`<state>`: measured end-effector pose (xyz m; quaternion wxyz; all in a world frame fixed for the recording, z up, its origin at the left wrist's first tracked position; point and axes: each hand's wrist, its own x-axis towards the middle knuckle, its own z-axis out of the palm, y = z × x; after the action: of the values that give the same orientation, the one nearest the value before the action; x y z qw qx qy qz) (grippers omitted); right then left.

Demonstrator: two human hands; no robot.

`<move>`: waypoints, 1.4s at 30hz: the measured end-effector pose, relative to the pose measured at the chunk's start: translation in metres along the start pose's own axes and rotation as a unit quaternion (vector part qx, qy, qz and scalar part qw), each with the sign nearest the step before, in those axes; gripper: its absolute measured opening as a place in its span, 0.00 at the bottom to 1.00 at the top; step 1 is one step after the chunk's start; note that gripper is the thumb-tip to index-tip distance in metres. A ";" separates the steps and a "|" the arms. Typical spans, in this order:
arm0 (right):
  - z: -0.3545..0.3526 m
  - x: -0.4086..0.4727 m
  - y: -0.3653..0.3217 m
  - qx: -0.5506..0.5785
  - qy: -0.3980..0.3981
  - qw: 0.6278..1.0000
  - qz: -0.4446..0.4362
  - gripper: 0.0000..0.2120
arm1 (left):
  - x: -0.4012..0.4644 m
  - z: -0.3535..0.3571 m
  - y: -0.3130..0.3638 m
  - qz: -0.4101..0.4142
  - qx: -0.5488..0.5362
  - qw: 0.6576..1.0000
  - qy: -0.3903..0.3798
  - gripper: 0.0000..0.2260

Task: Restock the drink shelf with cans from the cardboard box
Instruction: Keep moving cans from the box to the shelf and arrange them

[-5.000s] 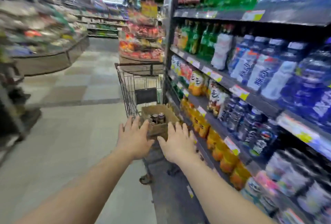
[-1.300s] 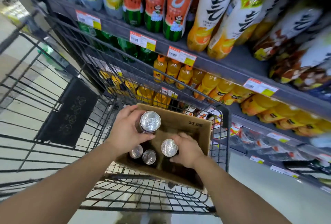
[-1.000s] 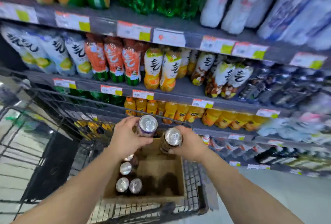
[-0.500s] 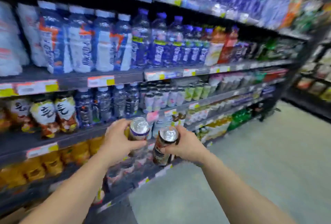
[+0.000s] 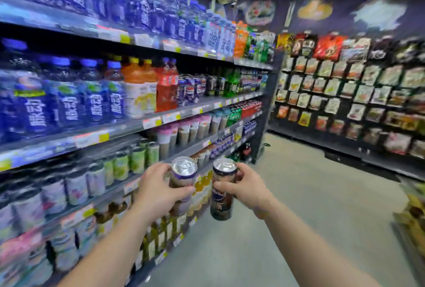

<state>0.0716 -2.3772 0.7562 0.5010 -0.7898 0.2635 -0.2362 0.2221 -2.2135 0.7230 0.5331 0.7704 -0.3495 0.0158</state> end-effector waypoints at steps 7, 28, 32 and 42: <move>-0.043 0.172 0.021 0.054 0.033 0.998 -0.015 0.21 | 0.175 0.099 -0.022 0.005 -0.062 0.997 -0.036 0.26; -0.185 0.659 0.102 0.026 -0.105 0.990 -0.092 0.24 | 0.540 0.334 -0.027 -0.073 -0.036 0.994 0.079 0.28; -0.179 0.722 0.090 0.041 -0.167 0.977 -0.124 0.14 | 0.571 0.342 -0.028 -0.110 -0.025 0.985 0.130 0.35; -0.118 0.819 0.061 0.082 -0.197 0.961 -0.178 0.52 | 0.631 0.322 -0.022 -0.090 -0.030 0.979 0.182 0.17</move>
<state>0.5993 -3.0124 0.8351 0.5563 -0.8108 -0.0052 -0.1821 0.5992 -2.8066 0.8169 0.6096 0.7667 -0.1763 0.0977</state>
